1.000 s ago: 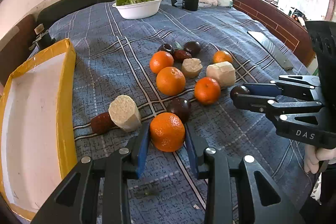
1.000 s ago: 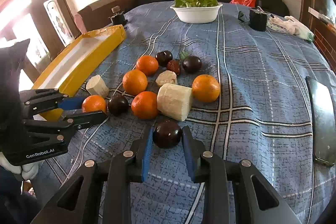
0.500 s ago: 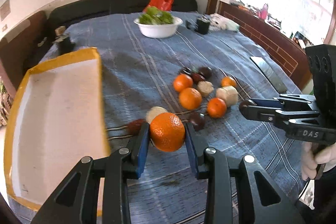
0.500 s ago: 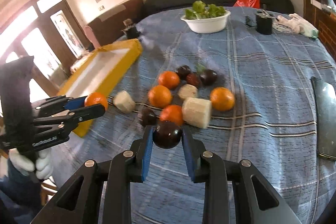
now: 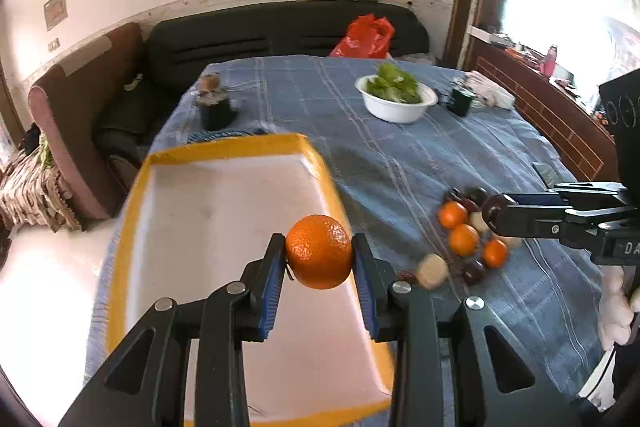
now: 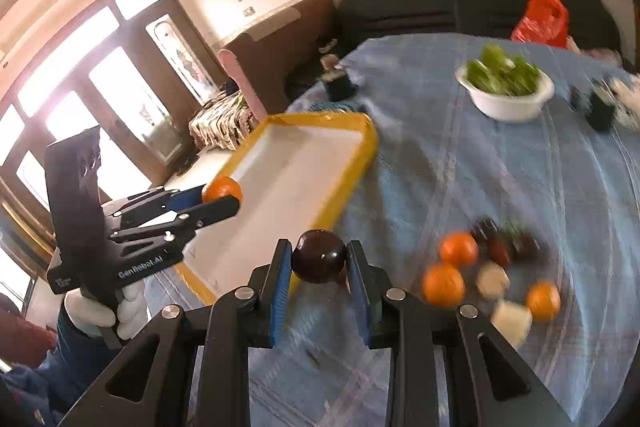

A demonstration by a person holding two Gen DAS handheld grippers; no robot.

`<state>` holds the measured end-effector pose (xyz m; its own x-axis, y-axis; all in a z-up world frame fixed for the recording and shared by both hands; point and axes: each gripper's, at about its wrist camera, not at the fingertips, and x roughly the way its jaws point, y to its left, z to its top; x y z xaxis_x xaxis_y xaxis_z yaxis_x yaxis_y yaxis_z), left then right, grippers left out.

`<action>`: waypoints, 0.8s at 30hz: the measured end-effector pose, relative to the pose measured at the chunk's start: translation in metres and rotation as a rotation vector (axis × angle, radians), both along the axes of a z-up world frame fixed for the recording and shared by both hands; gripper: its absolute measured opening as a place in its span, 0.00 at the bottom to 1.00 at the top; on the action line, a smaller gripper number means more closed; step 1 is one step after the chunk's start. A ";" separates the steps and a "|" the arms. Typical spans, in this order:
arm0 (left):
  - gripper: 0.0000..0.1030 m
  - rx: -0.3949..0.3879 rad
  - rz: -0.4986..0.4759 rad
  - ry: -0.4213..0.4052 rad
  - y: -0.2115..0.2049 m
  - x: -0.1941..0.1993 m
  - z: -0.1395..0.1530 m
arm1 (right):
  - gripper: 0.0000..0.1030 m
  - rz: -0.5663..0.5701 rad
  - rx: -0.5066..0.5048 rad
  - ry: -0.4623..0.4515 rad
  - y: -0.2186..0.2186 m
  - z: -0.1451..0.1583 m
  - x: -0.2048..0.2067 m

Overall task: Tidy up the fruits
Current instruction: 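Carry the orange and plum over the tray and open both grippers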

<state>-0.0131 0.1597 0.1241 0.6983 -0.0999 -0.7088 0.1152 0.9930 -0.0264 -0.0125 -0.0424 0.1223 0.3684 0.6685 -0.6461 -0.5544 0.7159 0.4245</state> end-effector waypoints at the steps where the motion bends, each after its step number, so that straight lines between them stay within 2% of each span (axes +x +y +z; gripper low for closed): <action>1: 0.31 0.001 0.002 0.004 0.004 0.007 0.002 | 0.30 0.007 -0.001 0.002 0.009 0.003 0.007; 7: 0.31 -0.006 0.024 0.043 0.022 0.052 0.003 | 0.30 -0.014 0.018 0.077 0.051 0.003 0.068; 15: 0.31 -0.009 0.064 0.129 0.026 0.119 -0.038 | 0.31 -0.099 -0.031 0.165 0.093 -0.030 0.146; 19: 0.31 -0.023 0.084 0.152 0.030 0.130 -0.059 | 0.31 -0.112 -0.082 0.200 0.113 -0.053 0.165; 24: 0.31 -0.047 0.105 0.170 0.036 0.131 -0.077 | 0.31 -0.103 -0.139 0.191 0.133 -0.067 0.176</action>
